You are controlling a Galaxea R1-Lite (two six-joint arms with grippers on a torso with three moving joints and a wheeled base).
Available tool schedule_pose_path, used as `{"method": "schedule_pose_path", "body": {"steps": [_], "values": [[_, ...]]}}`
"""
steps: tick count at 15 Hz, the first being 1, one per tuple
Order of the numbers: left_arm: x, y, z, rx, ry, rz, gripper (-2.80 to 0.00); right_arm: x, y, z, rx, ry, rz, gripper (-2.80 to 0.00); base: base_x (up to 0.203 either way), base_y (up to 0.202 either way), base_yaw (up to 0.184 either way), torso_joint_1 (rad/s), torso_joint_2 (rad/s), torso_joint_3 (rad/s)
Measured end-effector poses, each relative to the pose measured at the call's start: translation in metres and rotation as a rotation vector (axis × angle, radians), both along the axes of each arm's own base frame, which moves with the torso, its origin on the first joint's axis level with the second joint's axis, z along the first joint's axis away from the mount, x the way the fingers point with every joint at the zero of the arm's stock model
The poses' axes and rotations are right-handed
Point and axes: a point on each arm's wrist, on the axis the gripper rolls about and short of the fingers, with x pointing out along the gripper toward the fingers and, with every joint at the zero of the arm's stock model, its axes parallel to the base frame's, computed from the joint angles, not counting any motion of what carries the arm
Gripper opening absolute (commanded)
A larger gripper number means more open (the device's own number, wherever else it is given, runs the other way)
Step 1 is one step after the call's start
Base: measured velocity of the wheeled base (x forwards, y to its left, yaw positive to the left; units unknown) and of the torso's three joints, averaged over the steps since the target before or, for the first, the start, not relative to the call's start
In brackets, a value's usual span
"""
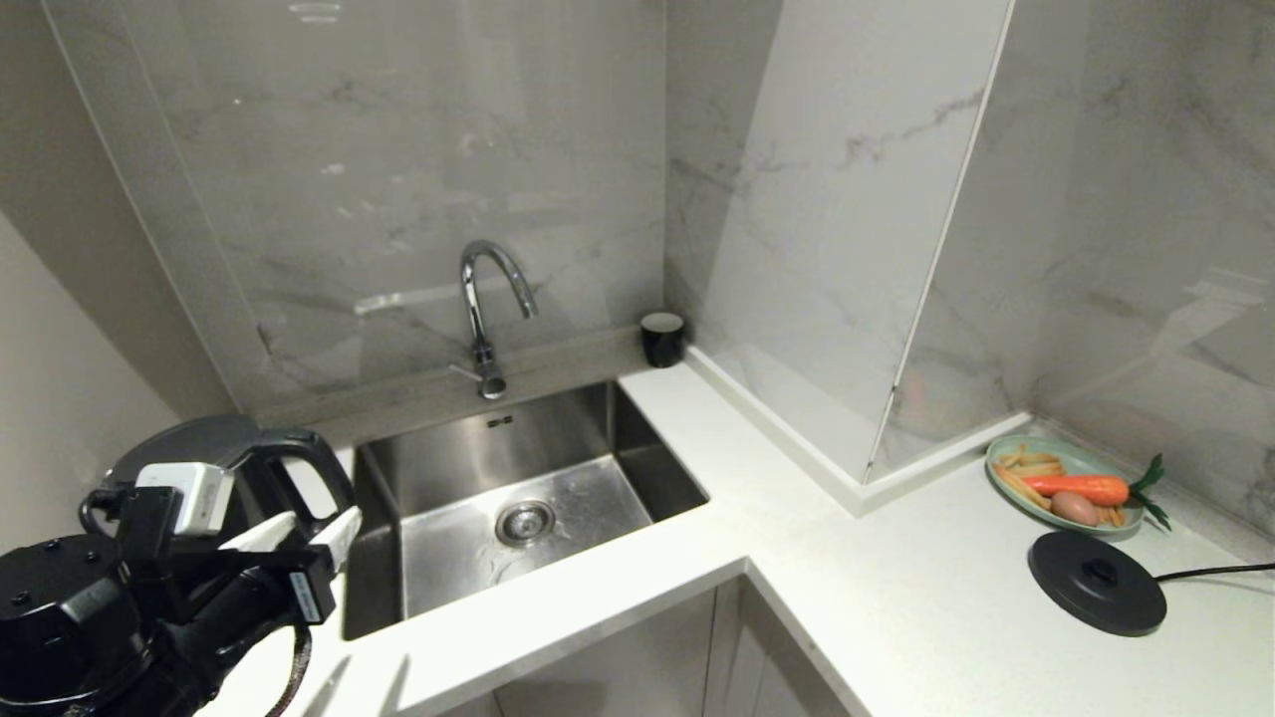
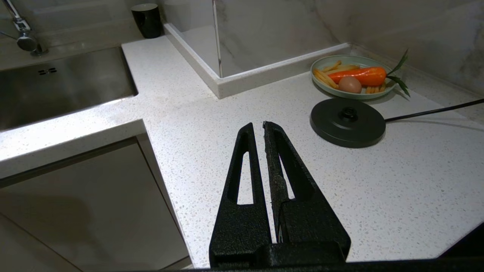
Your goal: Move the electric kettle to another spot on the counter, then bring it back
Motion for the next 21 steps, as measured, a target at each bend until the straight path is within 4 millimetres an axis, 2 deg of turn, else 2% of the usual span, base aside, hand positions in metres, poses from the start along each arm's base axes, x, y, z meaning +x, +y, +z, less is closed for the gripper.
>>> {"method": "schedule_pose_path", "body": {"steps": [6, 10, 14, 18, 21], "values": [[-0.036, 0.003, 0.024, 0.026, -0.043, -0.008, -2.8, 0.0, 0.0, 0.0, 0.0, 0.0, 0.0, -2.8, 0.0, 0.0, 0.0, 0.0, 0.0, 0.0], [-0.055, 0.012, 0.05, 0.111, -0.108, 0.156, -2.8, 0.0, 0.0, 0.0, 0.0, 0.0, 0.0, -2.8, 0.0, 0.0, 0.0, 0.0, 0.0, 0.0], [-0.097, 0.027, 0.073, 0.175, -0.112, 0.313, -2.8, 0.0, 0.0, 0.0, 0.0, 0.0, 0.0, -2.8, 0.0, 0.0, 0.0, 0.0, 0.0, 0.0], [-0.144, 0.043, 0.065, 0.226, -0.04, 0.454, -2.8, 0.0, 0.0, 0.0, 0.0, 0.0, 0.0, -2.8, 0.0, 0.0, 0.0, 0.0, 0.0, 0.0], [-0.172, 0.045, 0.042, 0.232, -0.079, 0.429, -2.8, 0.0, 0.0, 0.0, 0.0, 0.0, 0.0, -2.8, 0.0, 0.0, 0.0, 0.0, 0.0, 0.0]]}}
